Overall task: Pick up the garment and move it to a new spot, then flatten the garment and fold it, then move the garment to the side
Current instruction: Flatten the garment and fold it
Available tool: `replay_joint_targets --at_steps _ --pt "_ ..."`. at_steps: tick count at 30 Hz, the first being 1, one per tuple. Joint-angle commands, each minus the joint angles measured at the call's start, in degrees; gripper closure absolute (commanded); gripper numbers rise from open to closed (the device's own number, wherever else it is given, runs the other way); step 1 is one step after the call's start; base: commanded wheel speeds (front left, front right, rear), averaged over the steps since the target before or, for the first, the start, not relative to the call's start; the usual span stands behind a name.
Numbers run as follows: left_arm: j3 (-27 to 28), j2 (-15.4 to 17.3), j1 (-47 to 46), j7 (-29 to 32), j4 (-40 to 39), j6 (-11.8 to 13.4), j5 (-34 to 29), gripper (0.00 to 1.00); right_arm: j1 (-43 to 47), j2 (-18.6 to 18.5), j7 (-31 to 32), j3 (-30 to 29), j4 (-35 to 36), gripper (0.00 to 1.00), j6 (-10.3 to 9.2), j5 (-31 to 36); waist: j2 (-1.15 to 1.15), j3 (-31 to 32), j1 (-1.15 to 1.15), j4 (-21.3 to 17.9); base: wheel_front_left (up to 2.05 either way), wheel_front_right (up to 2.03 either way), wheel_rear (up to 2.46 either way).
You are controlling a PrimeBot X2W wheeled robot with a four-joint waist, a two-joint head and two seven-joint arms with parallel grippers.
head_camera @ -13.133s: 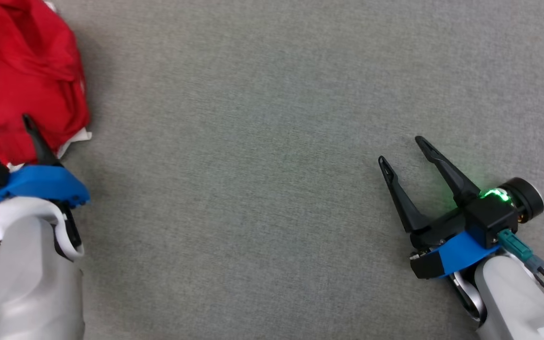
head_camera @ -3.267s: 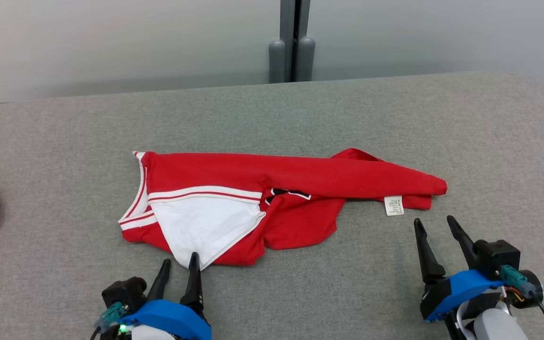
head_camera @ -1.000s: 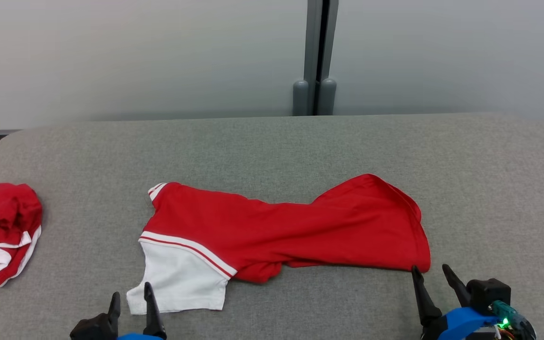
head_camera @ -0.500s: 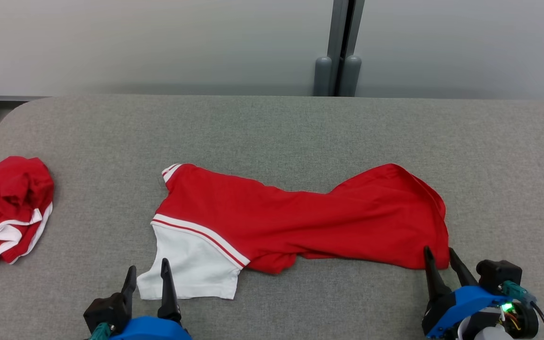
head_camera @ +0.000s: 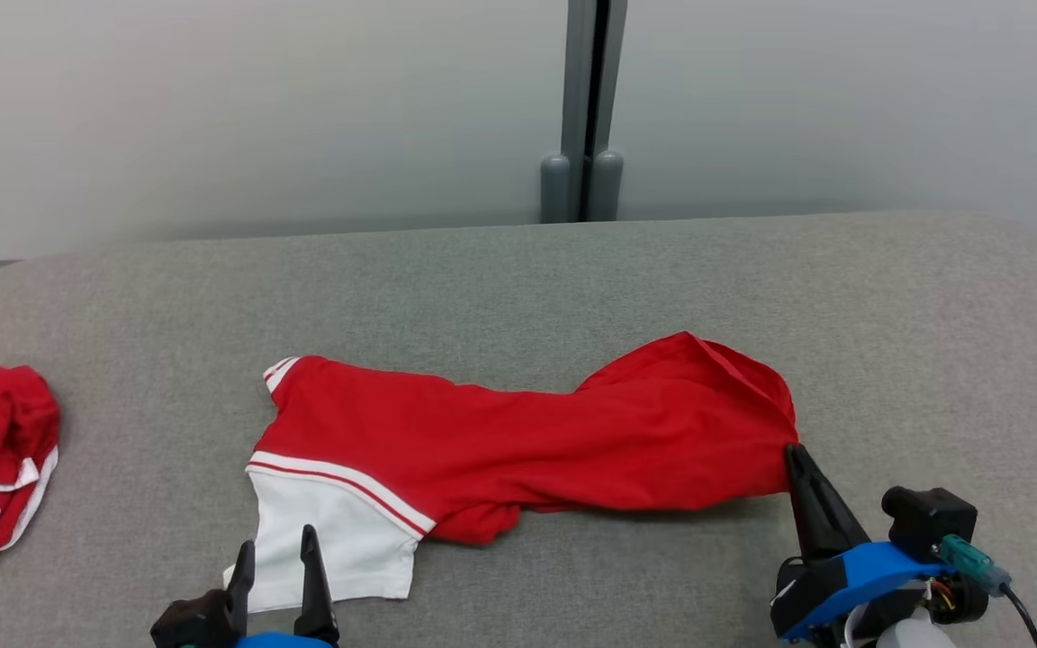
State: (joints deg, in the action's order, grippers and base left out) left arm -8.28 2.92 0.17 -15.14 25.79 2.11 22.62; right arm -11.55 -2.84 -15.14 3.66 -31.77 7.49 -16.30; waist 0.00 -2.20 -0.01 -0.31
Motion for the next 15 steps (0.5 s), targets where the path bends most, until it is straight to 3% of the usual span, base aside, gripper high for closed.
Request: replay_joint_targets --at_steps 1,9,15 --pt "0.08 -0.04 0.44 -0.01 -0.24 0.09 0.1 0.0 1.19 -0.15 0.01 0.84 1.17 1.0 0.01 -0.48 0.0 1.1 0.01 -1.58 0.0 0.0 0.0" --pt "-1.24 -0.04 0.02 -0.01 -0.75 0.33 0.96 0.0 3.47 -0.14 0.01 2.41 1.44 1.0 0.01 -3.91 0.0 -0.36 0.01 -2.66 0.0 0.0 0.0" --pt "-3.97 0.04 -3.39 -0.01 -1.12 0.89 0.76 0.0 -2.76 -2.17 0.01 -0.63 -2.0 1.0 0.01 -0.69 0.0 -5.57 0.01 0.55 0.0 0.0 0.0"
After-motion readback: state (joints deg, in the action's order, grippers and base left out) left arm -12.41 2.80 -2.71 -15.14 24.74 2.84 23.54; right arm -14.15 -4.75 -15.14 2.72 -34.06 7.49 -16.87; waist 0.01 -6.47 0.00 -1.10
